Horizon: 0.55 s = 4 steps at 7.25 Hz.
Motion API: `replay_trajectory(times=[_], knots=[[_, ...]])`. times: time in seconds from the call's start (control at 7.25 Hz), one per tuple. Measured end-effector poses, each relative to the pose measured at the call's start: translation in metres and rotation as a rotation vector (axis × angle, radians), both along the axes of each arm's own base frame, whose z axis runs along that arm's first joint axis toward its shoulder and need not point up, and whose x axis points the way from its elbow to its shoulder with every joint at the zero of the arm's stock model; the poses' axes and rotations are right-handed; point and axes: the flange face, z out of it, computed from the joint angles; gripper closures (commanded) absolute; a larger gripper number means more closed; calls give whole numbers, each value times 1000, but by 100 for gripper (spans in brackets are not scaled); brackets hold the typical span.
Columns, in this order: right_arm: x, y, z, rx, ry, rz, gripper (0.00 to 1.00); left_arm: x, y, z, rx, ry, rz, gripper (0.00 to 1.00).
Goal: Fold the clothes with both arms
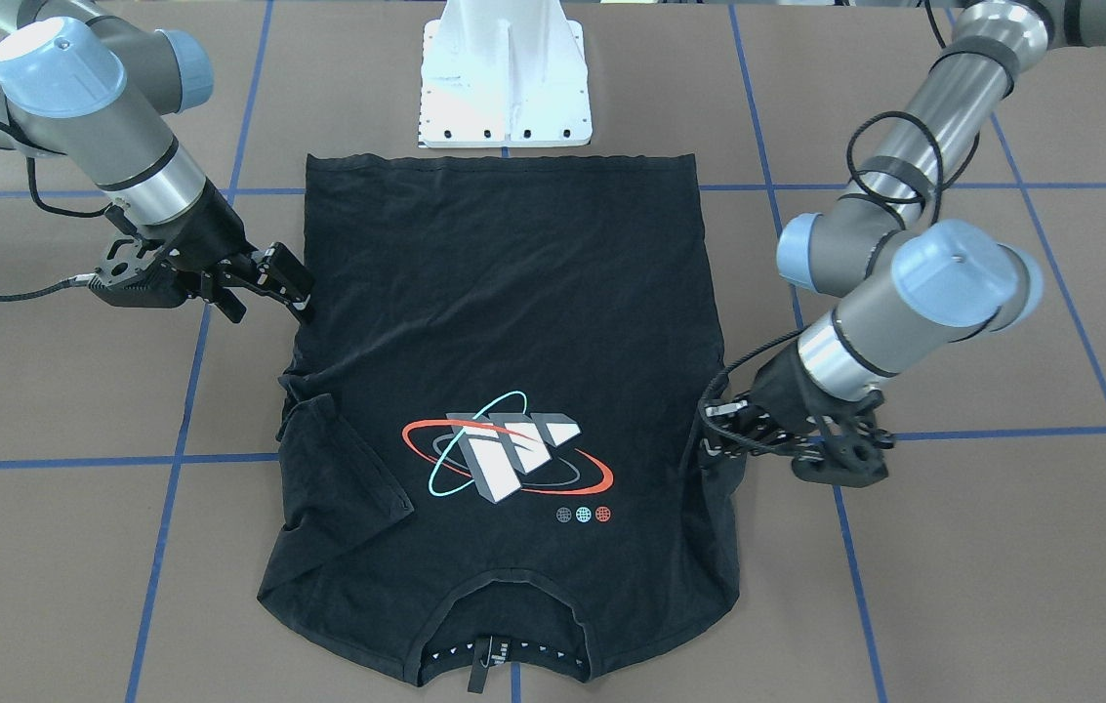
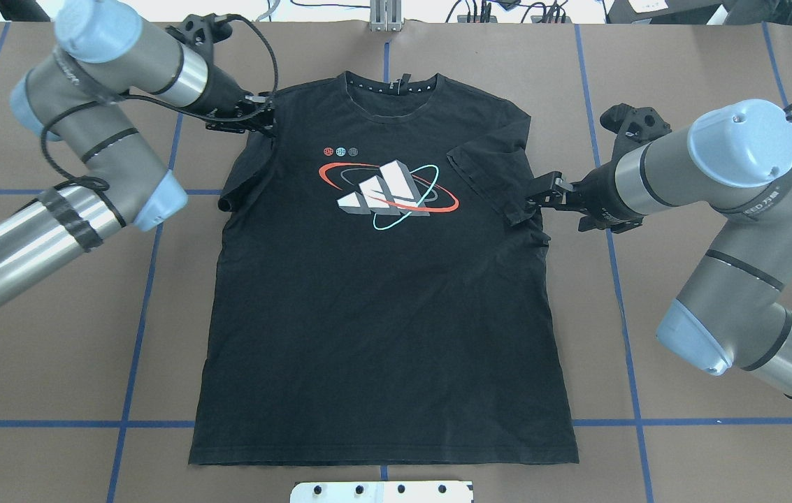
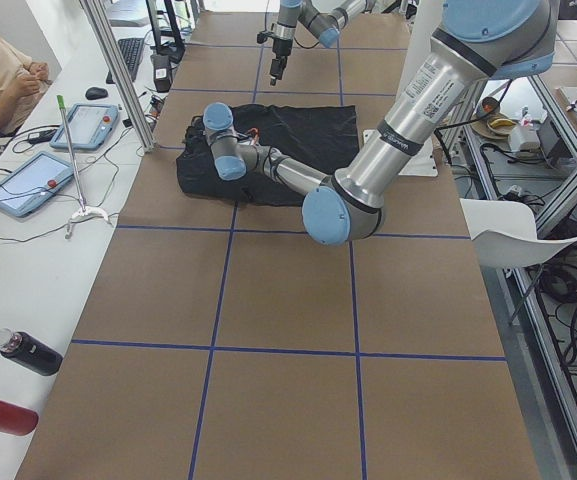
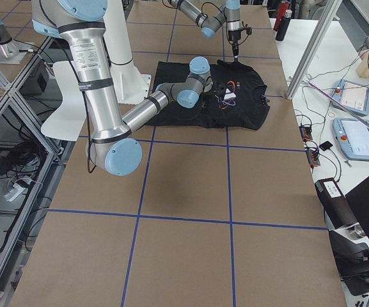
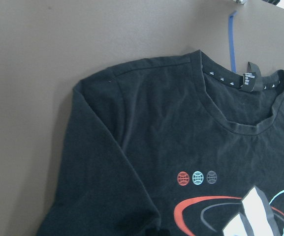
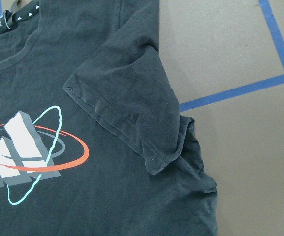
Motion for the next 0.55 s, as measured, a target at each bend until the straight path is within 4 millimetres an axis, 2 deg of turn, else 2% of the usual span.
replay_trajectory(times=[0.28, 0.41, 0.55], knots=[[0, 0, 1, -1, 2, 1, 2, 31, -17, -17, -22, -22, -47, 100], [-1, -1, 1, -2, 3, 0, 1, 42, -17, -18, -20, -29, -60, 29], [-2, -1, 0, -2, 2, 0, 0, 49, -14, -19, -17, -33, -61, 8]])
